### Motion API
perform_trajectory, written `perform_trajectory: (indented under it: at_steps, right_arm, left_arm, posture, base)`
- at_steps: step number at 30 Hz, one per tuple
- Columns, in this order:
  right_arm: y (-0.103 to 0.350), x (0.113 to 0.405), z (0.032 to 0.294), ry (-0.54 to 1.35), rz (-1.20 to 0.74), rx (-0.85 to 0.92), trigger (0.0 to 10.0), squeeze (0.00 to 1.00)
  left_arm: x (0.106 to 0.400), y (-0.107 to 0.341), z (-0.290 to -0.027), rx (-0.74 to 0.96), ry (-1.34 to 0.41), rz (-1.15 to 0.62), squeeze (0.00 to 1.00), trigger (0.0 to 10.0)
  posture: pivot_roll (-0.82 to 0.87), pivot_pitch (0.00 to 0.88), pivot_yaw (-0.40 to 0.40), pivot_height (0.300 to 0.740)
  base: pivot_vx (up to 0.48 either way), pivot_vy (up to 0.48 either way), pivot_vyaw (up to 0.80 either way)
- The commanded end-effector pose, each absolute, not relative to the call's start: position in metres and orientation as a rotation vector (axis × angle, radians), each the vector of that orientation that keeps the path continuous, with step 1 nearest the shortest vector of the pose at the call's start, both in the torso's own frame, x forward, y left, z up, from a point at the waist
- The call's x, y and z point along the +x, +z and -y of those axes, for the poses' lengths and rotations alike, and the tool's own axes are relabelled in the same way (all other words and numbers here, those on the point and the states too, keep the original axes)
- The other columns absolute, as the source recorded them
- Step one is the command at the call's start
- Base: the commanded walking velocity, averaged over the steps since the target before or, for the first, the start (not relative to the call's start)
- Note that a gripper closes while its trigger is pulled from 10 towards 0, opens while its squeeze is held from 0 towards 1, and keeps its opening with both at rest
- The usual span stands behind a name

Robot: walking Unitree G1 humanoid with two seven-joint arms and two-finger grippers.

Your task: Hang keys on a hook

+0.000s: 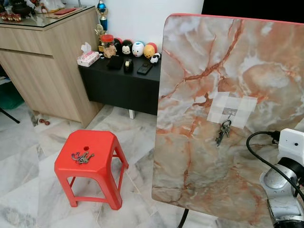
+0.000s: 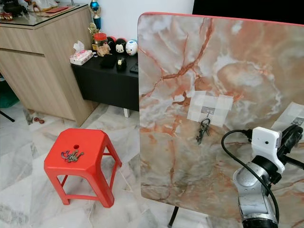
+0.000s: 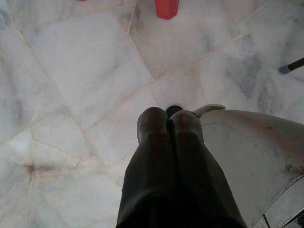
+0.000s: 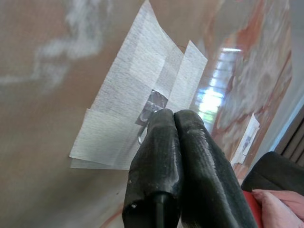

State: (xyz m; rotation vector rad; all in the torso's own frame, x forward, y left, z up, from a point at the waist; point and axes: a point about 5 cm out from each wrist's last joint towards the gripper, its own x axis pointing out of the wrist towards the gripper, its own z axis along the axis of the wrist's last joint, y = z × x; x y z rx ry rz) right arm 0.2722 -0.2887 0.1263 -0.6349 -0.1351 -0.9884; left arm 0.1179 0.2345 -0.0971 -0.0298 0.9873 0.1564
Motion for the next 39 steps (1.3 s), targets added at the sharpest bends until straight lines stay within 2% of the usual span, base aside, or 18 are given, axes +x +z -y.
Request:
perform_trajectory:
  at_steps: [1, 39]
  right_arm:
    - [0.130, 0.277, 0.291, -0.993, 0.130, -0.633, 10.0, 0.00]
    - [0.124, 0.279, 0.291, -0.997, 0.082, -0.584, 10.0, 0.00]
  left_arm:
    - [0.117, -0.097, -0.236, -0.010, 0.143, -1.002, 0.00, 10.0]
    - [0.116, -0.097, -0.237, -0.004, 0.143, -1.003, 0.00, 10.0]
  posture:
    - [0.17, 0.000, -0.015, 0.740]
    - [0.16, 0.000, -0.009, 0.740]
  base:
    - [0.000, 0.000, 0.00]
    - [0.000, 0.000, 0.00]
